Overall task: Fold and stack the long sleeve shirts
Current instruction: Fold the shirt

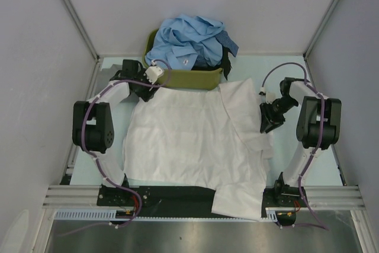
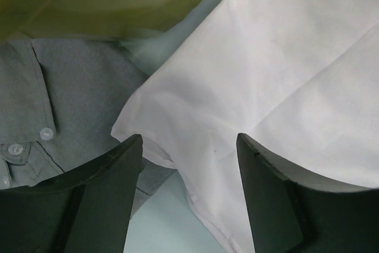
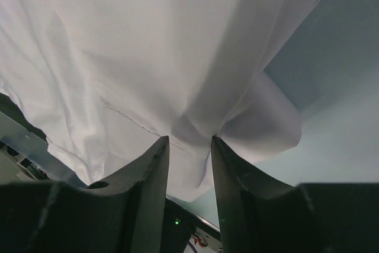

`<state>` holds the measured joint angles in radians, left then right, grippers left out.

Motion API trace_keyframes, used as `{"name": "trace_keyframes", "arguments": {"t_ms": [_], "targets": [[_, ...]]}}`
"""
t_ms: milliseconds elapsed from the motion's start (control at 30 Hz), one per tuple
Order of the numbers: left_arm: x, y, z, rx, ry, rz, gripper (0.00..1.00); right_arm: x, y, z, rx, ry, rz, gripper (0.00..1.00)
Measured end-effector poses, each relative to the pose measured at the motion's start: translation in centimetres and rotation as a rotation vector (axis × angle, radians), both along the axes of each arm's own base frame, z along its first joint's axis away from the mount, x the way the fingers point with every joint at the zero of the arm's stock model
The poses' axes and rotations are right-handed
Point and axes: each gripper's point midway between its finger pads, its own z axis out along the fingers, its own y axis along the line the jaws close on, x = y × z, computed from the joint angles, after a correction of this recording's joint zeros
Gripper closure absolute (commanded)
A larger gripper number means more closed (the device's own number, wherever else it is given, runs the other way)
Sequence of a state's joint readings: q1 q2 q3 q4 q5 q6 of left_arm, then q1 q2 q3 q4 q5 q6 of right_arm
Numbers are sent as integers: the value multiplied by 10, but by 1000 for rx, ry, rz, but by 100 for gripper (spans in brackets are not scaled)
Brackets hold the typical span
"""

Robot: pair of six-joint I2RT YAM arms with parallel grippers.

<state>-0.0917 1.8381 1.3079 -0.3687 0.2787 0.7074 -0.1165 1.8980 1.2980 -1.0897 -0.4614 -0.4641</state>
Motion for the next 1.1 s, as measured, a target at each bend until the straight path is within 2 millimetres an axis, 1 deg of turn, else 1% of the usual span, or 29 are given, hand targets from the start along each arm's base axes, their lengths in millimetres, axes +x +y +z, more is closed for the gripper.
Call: {"name": "trace_keyframes", "arguments": {"t_ms": [67, 133, 233, 300, 333, 400, 433, 500, 567, 700, 767, 867, 1000, 1067, 1100], "targets": [[6, 0, 2, -9, -4, -2, 28, -1, 1, -1, -1, 7, 0, 58], [13, 2, 4, -18, -11, 6, 28, -1, 0, -2, -3, 11, -1, 51], [27, 11, 12, -42, -37, 31, 28, -5, 0, -5, -9, 24, -8, 50], [35, 17, 16, -51, -59, 42, 28, -9, 0, -8, -11, 39, -15, 53], [39, 20, 19, -57, -70, 44, 29, -11, 0, -10, -11, 46, -15, 59], [49, 21, 23, -77, -90, 34, 29, -13, 0, -10, -10, 51, -16, 68], [54, 21, 24, -83, -99, 27, 29, -13, 0, -10, -8, 52, -17, 78], [62, 19, 24, -95, -113, 4, 30, -13, 1, -10, -1, 50, -17, 87], [67, 16, 22, -99, -119, -29, 31, -13, 2, -8, 9, 51, -17, 100], [73, 9, 13, -114, -109, -100, 32, -12, 4, -3, 36, 50, -16, 100], [72, 6, 9, -127, -97, -129, 32, -11, 4, 2, 55, 49, -23, 100], [67, 9, 8, -141, -85, -152, 32, -9, 3, 10, 85, 40, -37, 100], [62, 18, 5, -148, -71, -168, 32, -5, 4, 28, 129, 4, -50, 100], [60, 21, 4, -148, -64, -172, 37, -1, 5, 41, 150, -26, -53, 100], [59, 22, 4, -147, -62, -174, 42, 0, 6, 46, 157, -39, -52, 100]]}}
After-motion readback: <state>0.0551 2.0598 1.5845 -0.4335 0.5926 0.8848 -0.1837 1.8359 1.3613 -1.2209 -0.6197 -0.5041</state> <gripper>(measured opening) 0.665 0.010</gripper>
